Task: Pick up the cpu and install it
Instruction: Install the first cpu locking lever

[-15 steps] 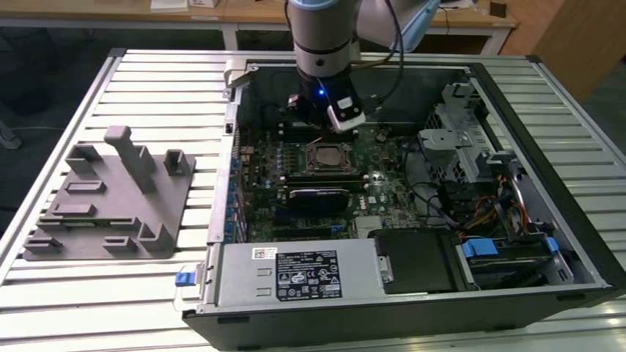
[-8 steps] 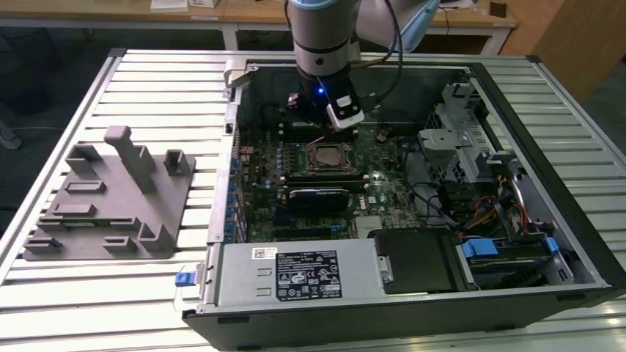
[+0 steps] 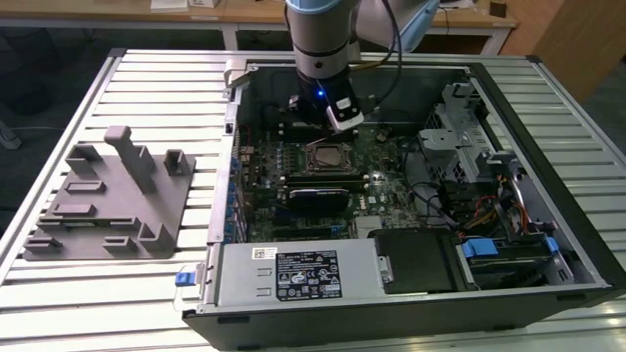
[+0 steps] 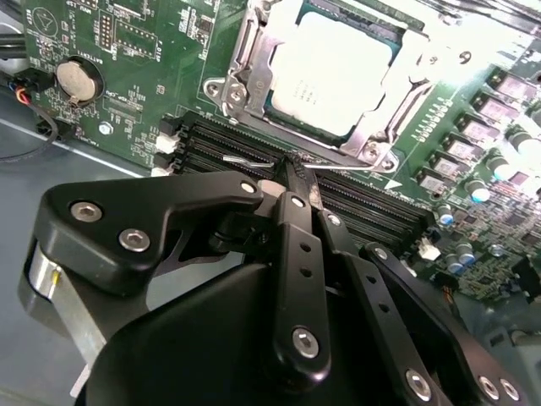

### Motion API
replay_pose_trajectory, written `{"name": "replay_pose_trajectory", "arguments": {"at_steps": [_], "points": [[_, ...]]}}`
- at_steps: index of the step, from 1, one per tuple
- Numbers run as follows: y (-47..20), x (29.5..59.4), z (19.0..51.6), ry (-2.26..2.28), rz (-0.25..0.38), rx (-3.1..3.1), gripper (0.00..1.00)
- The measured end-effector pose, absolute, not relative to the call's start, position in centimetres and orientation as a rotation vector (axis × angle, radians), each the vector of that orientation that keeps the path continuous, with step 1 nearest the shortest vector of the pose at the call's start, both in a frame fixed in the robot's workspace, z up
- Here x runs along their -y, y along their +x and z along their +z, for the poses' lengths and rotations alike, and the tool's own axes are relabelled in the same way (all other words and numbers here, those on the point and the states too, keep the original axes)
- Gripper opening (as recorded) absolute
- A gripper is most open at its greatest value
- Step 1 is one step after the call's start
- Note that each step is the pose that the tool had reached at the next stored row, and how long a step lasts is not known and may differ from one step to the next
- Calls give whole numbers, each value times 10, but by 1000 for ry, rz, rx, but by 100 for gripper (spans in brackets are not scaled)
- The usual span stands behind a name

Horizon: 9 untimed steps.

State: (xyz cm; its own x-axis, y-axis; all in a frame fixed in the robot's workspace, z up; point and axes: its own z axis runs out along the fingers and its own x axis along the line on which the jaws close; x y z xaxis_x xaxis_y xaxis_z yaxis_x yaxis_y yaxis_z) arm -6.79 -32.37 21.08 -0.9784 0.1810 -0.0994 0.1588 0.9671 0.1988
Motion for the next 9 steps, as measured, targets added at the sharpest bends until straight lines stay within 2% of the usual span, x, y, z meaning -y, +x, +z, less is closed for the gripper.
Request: {"name": "replay_pose_trajectory", "arguments": {"at_steps": [9], "points": [[-68,323,209,258,289,-2991,11]]}}
